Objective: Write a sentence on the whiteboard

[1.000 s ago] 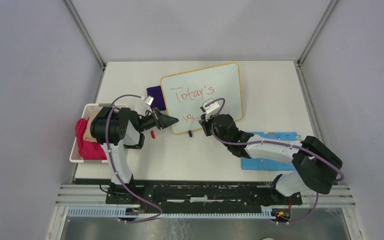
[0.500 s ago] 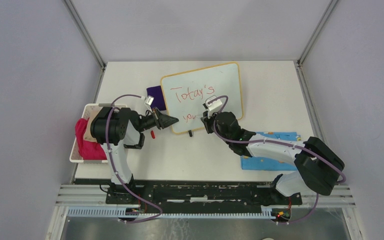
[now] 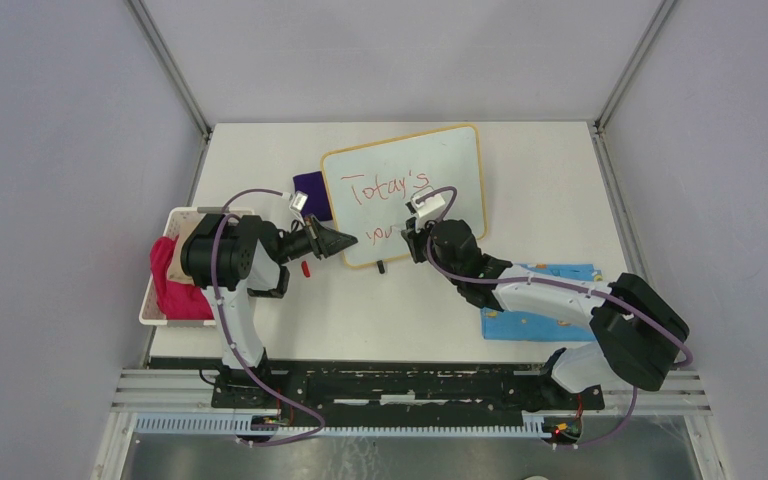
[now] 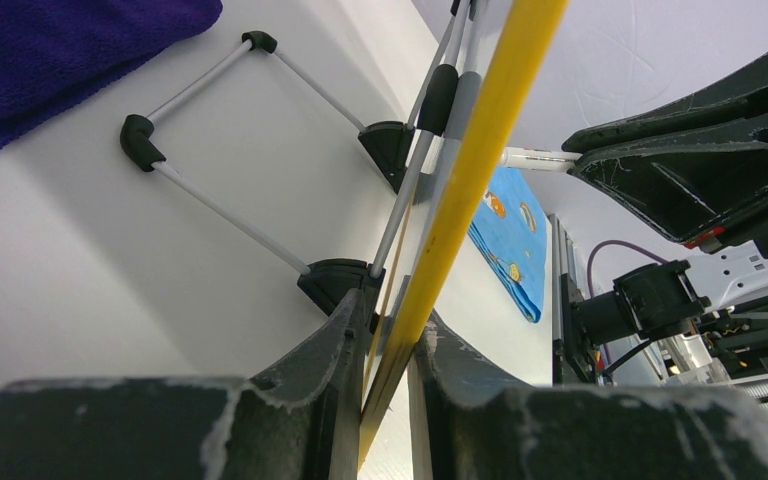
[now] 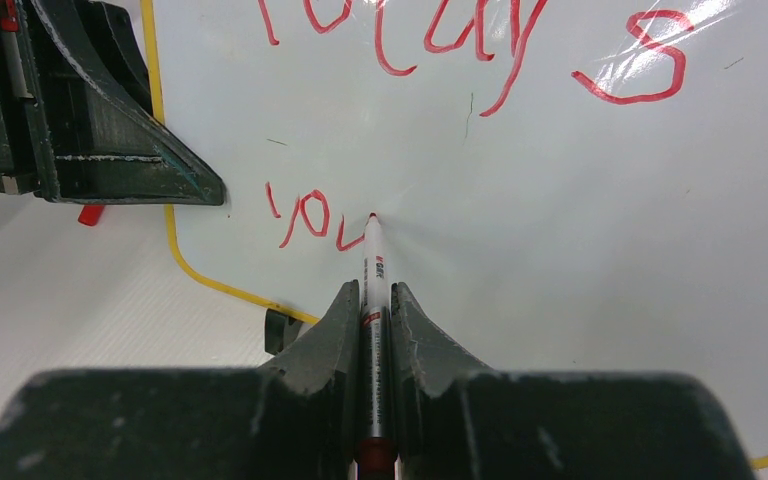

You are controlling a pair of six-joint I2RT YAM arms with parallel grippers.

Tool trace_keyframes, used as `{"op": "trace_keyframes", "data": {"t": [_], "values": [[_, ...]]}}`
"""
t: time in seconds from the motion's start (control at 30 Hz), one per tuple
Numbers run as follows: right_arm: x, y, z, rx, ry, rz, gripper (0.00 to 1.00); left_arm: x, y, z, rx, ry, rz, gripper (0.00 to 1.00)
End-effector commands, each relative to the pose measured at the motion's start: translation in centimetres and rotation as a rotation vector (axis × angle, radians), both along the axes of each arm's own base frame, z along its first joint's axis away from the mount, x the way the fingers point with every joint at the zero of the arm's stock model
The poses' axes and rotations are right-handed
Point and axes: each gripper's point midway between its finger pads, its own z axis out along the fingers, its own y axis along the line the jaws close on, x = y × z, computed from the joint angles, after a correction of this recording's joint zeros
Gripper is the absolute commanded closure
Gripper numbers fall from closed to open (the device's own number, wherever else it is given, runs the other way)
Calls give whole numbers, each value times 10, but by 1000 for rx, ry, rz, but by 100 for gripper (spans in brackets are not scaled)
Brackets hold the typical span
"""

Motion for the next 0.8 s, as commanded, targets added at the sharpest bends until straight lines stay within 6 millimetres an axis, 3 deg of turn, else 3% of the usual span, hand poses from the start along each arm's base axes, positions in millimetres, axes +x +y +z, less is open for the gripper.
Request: {"op": "trace_keyframes", "data": {"t": [0.0, 0.4, 0.77], "values": [[7, -4, 10, 24, -32, -31, 100, 4, 0, 11, -30, -73, 22, 98], [-3, -10, -9, 17, 7, -17, 100, 4, 0, 11, -31, -73, 23, 98], [-4, -21, -7, 12, -4, -45, 100, 4, 0, 11, -31, -71, 22, 98]]}}
